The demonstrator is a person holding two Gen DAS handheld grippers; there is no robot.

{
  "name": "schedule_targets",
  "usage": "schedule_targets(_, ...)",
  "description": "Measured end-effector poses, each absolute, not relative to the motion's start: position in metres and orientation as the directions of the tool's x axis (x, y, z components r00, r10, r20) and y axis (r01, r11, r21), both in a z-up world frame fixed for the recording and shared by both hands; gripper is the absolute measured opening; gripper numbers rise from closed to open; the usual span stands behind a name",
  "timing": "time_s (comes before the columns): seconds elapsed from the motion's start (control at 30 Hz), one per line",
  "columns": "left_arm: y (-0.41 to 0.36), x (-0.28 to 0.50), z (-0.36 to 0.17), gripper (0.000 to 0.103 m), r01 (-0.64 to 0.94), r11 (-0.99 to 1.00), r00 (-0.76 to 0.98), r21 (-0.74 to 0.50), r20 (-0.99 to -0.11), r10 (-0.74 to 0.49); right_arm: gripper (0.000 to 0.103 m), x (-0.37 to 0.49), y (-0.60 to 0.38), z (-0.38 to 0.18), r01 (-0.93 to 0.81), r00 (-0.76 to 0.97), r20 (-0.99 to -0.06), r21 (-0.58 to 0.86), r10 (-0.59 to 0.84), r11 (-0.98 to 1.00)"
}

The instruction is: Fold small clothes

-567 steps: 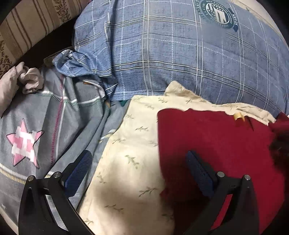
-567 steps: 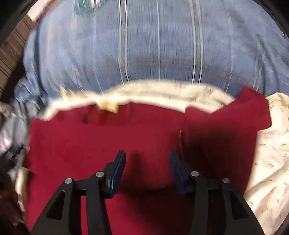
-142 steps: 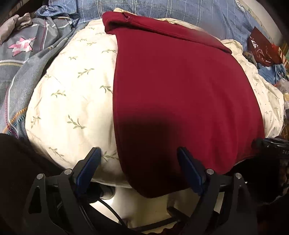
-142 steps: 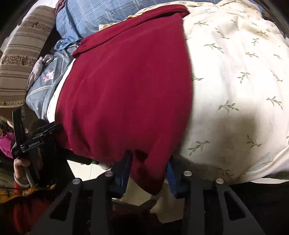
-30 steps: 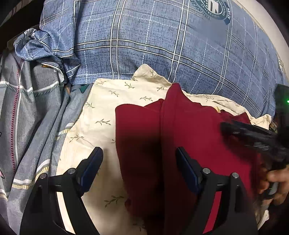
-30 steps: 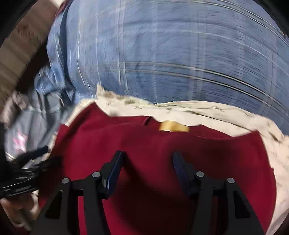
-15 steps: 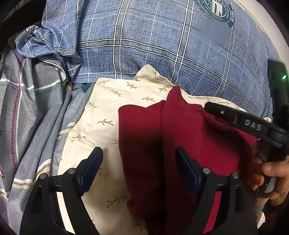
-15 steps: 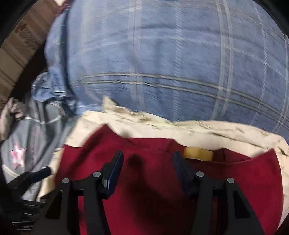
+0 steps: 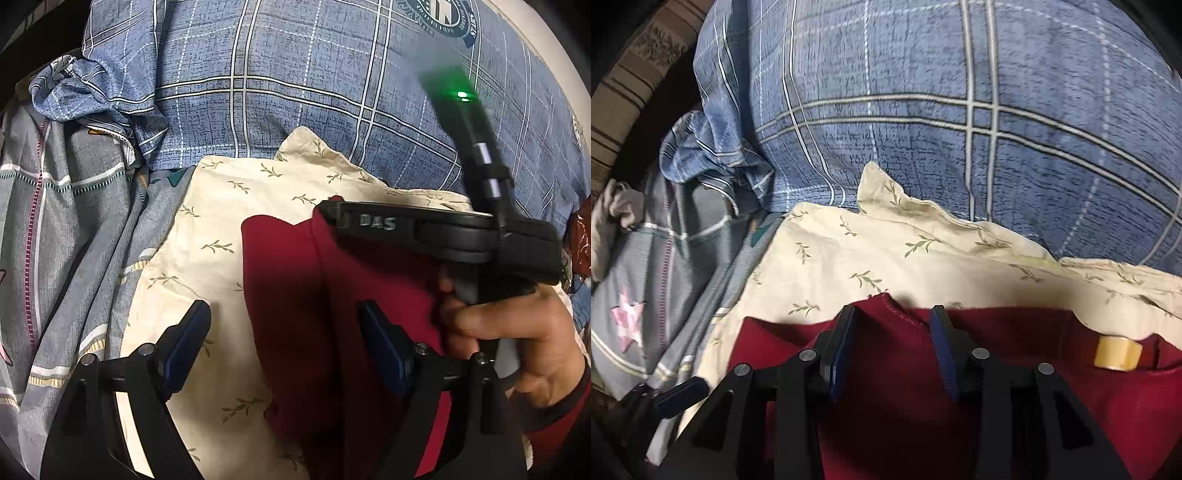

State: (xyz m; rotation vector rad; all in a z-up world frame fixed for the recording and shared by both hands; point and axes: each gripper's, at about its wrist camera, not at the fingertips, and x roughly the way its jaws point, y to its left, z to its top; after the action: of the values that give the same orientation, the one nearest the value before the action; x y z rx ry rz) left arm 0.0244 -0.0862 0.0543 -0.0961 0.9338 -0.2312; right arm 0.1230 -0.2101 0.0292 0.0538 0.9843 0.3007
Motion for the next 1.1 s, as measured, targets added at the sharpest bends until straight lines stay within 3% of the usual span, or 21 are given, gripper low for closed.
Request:
schedule_targets(0.33,-0.086,0.023,0.056,0.082,0.157,0.972,0.577,-0.174,-0.782,-0.233,0.046,0.084,-0.227,0.058,-0.252,0.569,-0.772,0.163,0.282,0.954)
schedule_targets(0.8,-0.081,0.023,0.058,0.082,0.162,0.966,0.567,-0.201,-0.782,-0.257,0.049,0.095,-0.223,0.036,-0.219,0.517,-0.801,0.217,0.302,0.951)
schedule_targets(0.93,-0.061,0.022,0.066,0.082,0.14,0.958,0.572,-0.25,-0.769,-0.284,0.063,0.083,-0.23,0.046,-0.216,0.519,-0.782,0.27,0.345,0.938)
schedule_targets(1.1,-0.054,0.018,0.068,0.082,0.133,0.945,0.542,-0.298,-0.777,-0.321,0.064,0.072,-0.227,0.057,-0.235,0.524,-0.774,0.271,0.356,0.934)
